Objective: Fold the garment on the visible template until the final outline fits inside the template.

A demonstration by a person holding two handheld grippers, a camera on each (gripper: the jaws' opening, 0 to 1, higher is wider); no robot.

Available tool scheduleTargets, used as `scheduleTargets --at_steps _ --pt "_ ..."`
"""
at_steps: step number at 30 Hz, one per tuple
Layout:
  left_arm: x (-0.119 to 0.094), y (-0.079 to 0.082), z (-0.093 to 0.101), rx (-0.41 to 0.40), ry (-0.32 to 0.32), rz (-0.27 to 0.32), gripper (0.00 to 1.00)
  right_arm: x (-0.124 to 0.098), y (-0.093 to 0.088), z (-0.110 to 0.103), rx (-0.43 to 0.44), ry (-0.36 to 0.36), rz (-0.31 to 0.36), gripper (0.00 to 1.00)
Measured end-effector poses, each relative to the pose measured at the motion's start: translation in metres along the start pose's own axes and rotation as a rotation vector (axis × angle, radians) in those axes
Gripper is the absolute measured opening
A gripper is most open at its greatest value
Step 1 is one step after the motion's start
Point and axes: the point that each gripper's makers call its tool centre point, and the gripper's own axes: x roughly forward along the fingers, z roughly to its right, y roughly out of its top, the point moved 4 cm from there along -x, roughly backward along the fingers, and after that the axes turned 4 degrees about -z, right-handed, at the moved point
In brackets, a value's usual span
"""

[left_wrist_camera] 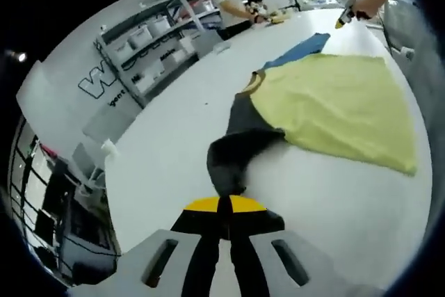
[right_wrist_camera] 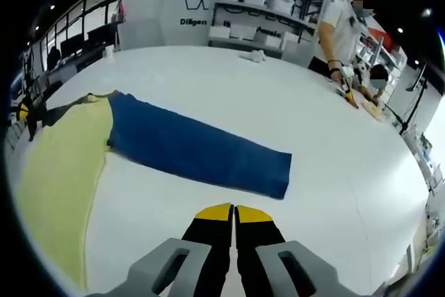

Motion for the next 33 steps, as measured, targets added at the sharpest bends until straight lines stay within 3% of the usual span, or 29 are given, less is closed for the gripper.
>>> scheduleTargets --at_steps 2,4,7,11,13,17,20,22,25,27,33 --pt "0.002 -0.003 0.013 -0.003 -0.009 0.001 0.05 0.000 0.000 0.000 0.000 0.000 -0.001 0.00" --pt "0.003 -0.005 0.013 -0.001 -0.010 -0.004 0.05 0.000 0.000 0.001 -0.002 0.000 -0.003 0.00" --pt "0.003 -0.003 -0.004 -0.016 0.022 -0.002 0.05 -0.001 0.002 0.001 -0.008 0.000 -0.001 0.00" --pt "0.004 -0.001 -0.041 -0.011 0.093 -0.010 0.05 -0.001 0.005 0.001 -0.009 0.001 0.004 0.00" --pt "0.004 0.002 -0.058 0.030 0.138 -0.025 0.05 -0.001 0.006 -0.001 -0.010 0.002 0.004 0.00" --pt "0.004 0.007 -0.070 0.041 0.171 -0.028 0.04 -0.003 0.005 -0.002 -0.010 0.003 0.005 0.00" --pt "0.004 0.003 -0.050 0.052 0.141 -0.031 0.03 -0.003 0.002 -0.003 -0.007 0.003 0.001 0.00" --pt "0.006 -0.007 -0.026 0.067 0.099 -0.047 0.03 -0.002 -0.001 0.000 -0.004 0.003 -0.001 0.00" --pt "0.006 -0.025 0.008 0.026 0.034 -0.072 0.03 -0.001 -0.005 0.002 -0.002 0.001 -0.006 0.00" --pt "0.004 -0.033 0.022 0.036 0.025 -0.086 0.03 -0.001 -0.005 0.003 -0.004 0.001 -0.010 0.00" --pt "0.001 -0.044 0.048 -0.056 -0.008 -0.098 0.06 0.002 -0.005 0.005 -0.008 0.003 -0.013 0.00"
